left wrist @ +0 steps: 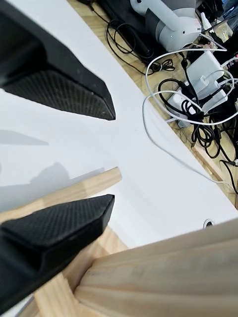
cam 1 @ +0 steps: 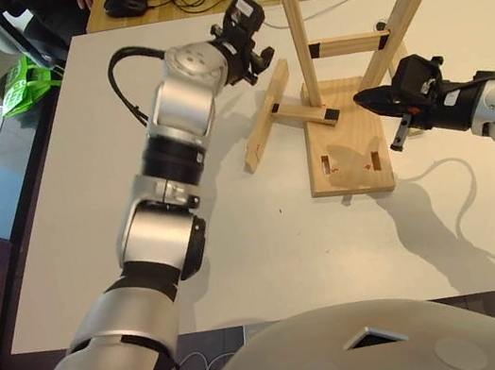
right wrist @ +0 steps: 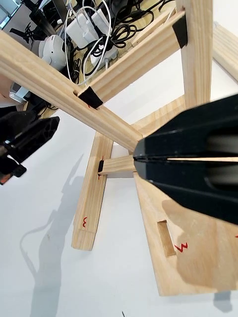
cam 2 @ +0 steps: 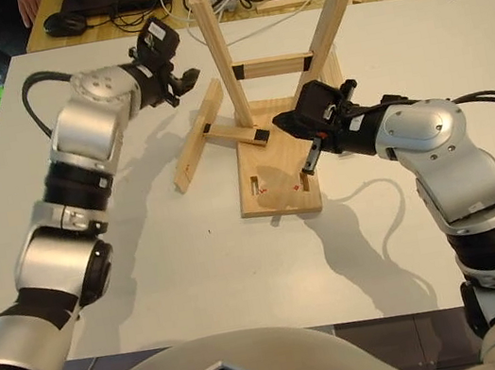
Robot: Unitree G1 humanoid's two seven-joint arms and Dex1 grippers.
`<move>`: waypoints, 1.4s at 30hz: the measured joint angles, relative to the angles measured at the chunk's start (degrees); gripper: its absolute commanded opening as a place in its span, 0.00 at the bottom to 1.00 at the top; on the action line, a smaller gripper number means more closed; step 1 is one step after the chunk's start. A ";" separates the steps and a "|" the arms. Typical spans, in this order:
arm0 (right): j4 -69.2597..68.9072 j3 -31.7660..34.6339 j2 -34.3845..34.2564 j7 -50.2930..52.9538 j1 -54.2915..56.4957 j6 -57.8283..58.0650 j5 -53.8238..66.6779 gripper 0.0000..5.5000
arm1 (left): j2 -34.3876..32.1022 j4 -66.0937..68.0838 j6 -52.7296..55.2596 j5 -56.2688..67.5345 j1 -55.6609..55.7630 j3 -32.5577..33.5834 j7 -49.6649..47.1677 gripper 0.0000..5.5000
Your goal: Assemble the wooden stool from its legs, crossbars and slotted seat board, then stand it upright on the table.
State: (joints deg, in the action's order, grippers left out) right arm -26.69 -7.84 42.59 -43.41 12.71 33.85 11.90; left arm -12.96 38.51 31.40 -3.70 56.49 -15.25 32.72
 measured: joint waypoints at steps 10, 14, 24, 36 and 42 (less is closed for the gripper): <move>2.27 1.41 -0.09 1.38 -1.40 -2.35 -1.32 0.00 | 5.71 33.72 -13.11 -8.07 14.23 -3.59 7.28 0.87; 3.05 1.36 -0.05 1.41 -1.43 -3.74 -2.29 0.00 | 9.84 36.90 -11.26 -7.83 14.39 -1.06 3.02 0.92; 4.16 -0.89 -1.61 1.61 -1.59 -6.19 -4.65 0.00 | 10.97 38.78 -7.16 -6.93 13.27 5.13 -5.63 0.92; 4.13 -3.47 -2.24 1.09 -1.53 -6.96 -6.37 0.00 | 10.55 39.12 -6.69 -6.85 9.94 8.62 -7.19 0.60; 3.93 -3.88 -2.22 0.40 -1.54 -6.96 -6.59 0.00 | 10.00 39.13 -6.81 -8.02 9.66 8.39 -5.13 0.44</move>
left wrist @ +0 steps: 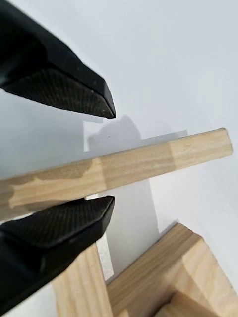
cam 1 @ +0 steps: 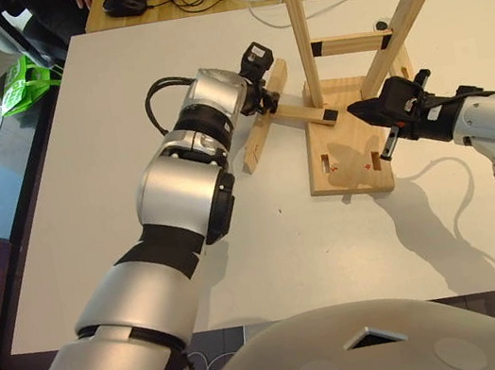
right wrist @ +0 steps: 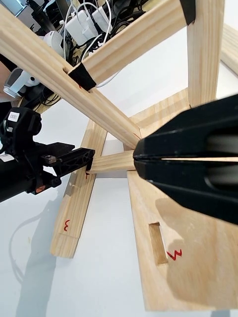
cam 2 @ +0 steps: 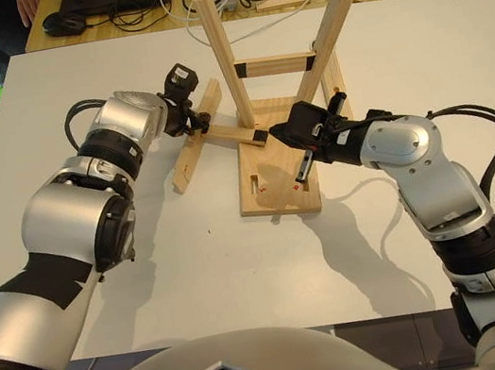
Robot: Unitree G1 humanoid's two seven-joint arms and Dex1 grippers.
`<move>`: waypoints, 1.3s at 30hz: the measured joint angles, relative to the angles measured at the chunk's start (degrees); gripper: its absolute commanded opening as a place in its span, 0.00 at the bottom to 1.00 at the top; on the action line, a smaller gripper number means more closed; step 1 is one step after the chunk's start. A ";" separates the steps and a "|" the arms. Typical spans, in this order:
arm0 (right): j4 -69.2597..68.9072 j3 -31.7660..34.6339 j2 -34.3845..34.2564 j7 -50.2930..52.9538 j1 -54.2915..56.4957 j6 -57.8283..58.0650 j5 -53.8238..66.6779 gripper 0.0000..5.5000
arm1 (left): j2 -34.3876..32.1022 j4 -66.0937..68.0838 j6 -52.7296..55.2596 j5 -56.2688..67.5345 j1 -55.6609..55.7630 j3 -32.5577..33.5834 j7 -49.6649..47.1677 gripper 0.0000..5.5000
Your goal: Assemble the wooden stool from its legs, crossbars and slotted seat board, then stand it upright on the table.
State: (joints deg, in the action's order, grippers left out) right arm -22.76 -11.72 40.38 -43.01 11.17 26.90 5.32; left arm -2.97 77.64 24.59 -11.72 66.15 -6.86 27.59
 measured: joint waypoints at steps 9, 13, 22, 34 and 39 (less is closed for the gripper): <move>0.00 0.01 -0.42 0.28 -0.04 -0.42 -0.16 0.00 | -1.40 -0.17 -0.45 -2.53 -0.12 -2.63 4.33 0.29; 0.00 0.02 -1.08 0.79 -0.08 -0.62 -0.25 0.00 | -2.02 -0.17 -0.39 -2.85 -0.20 -2.69 4.40 0.21; 0.01 0.03 -1.13 1.02 -1.24 -0.86 -0.47 0.00 | -4.40 -0.17 -0.65 -2.90 -0.59 -2.74 6.50 0.20; 0.01 0.01 -1.22 1.01 -1.47 -0.90 -1.19 0.00 | -3.44 -0.25 -0.80 -3.11 -0.62 -1.93 5.83 0.20; -0.12 0.02 -1.40 1.11 -2.04 -0.95 -1.23 0.00 | -3.58 -0.08 -0.49 0.67 -0.66 3.47 0.43 0.18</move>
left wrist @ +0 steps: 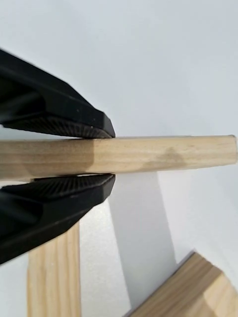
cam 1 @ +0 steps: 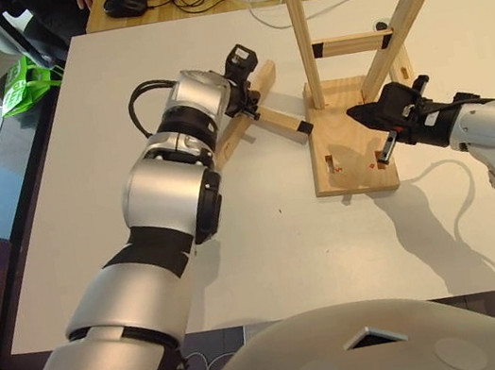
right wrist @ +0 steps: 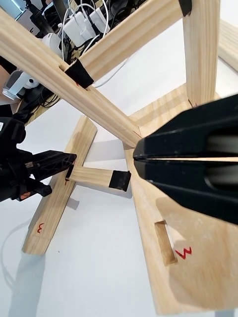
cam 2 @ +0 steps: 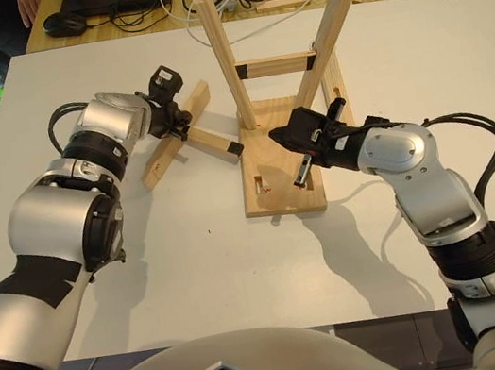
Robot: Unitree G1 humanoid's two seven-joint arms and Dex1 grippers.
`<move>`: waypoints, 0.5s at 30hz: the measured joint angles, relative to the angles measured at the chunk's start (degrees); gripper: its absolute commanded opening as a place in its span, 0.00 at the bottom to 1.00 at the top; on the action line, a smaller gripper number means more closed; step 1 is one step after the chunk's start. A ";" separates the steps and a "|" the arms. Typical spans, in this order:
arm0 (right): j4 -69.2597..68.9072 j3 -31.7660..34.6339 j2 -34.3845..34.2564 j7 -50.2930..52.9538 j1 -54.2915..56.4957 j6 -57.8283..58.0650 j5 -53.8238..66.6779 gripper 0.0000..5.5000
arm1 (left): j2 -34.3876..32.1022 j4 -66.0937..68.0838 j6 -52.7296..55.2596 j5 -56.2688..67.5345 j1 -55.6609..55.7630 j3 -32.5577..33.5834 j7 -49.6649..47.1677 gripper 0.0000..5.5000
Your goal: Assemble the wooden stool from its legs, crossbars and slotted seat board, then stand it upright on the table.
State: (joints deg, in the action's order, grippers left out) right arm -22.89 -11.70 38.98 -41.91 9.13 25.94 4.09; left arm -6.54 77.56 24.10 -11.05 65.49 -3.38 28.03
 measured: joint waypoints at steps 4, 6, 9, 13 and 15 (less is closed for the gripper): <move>-0.85 0.20 -0.11 0.36 -0.52 0.07 -0.01 0.00 | -1.49 0.01 -0.18 3.08 2.33 4.10 -3.37 0.18; -1.10 0.54 -0.18 0.48 -0.85 0.10 -0.01 0.00 | -2.96 -0.05 -0.55 3.87 3.51 5.39 -4.03 0.18; -1.10 0.70 -0.19 0.93 -1.14 0.14 -0.01 0.00 | -4.41 -0.08 -0.71 3.93 3.93 5.69 -4.08 0.18; -1.10 0.87 -0.22 1.01 -1.26 0.19 0.00 0.00 | -5.22 -0.22 -1.71 6.04 4.26 8.66 -7.07 0.18; -1.10 1.35 -0.31 1.07 -1.24 0.20 0.06 0.00 | -6.37 -0.47 -3.59 8.27 4.78 11.39 -9.67 0.18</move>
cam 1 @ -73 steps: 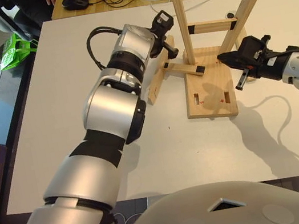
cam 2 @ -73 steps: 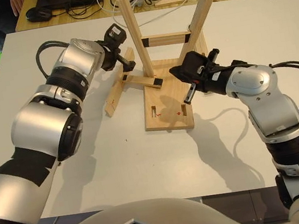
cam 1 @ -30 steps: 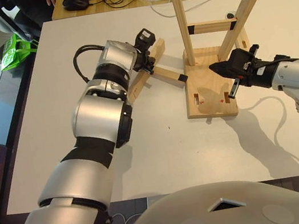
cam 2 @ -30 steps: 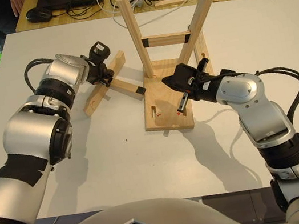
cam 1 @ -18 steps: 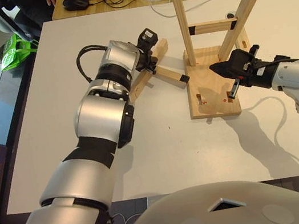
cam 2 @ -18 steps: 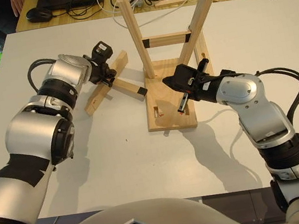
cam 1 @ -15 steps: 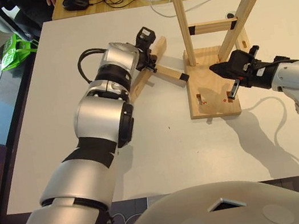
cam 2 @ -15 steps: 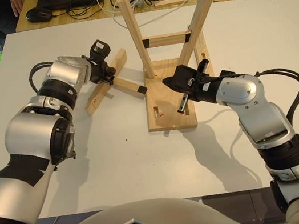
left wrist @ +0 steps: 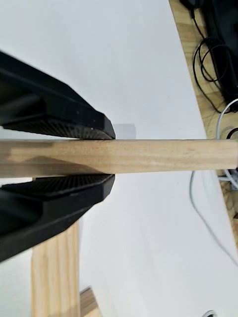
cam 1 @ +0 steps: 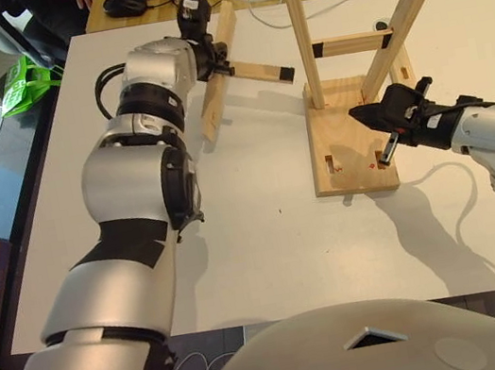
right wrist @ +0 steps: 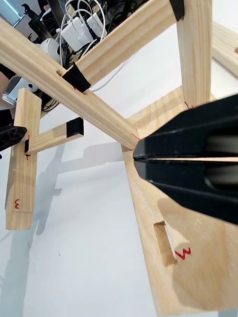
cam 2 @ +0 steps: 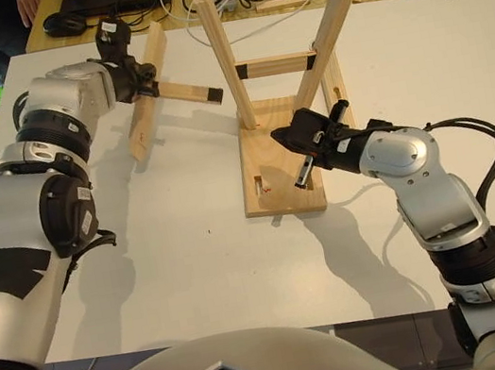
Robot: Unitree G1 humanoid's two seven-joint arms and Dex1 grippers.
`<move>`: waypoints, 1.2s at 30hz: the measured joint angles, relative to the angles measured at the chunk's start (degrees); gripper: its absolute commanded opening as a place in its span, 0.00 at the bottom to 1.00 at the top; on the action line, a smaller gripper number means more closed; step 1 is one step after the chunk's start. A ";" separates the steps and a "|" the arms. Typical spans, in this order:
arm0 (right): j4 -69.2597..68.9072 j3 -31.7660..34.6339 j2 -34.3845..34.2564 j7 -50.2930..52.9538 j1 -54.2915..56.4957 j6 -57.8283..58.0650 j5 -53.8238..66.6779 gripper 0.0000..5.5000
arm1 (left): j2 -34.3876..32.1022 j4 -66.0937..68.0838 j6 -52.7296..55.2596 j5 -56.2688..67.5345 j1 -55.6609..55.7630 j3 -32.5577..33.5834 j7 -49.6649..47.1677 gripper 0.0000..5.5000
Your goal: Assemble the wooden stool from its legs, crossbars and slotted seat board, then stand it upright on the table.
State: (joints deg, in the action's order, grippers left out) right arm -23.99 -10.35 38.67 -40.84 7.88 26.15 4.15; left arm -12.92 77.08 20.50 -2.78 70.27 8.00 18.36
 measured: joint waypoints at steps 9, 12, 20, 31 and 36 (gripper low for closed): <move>-1.14 2.81 -1.65 0.15 2.33 2.80 3.56 0.00 | -7.55 -7.92 -4.69 11.42 0.89 11.69 -5.79 0.17; -1.17 4.21 -2.77 0.49 4.96 3.89 5.57 0.00 | -8.26 -17.30 -5.30 18.08 -3.03 16.47 -4.49 0.17; 2.48 7.77 -15.16 6.95 19.27 9.53 14.53 0.06 | 2.27 -51.32 -3.54 33.92 -18.51 20.36 -1.99 0.17; 6.34 -0.81 -25.50 2.97 29.32 22.67 27.81 0.00 | 9.34 -73.87 6.57 49.23 -25.71 16.10 -1.79 0.17; 14.17 -4.00 -28.20 5.44 34.10 20.96 23.10 0.00 | 9.63 -78.35 9.09 53.12 -26.92 14.74 -2.79 0.17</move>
State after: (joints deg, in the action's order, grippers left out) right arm -9.82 -14.34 10.47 -35.40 41.98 47.10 27.25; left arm -3.29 -1.27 29.60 50.34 43.35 22.74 15.57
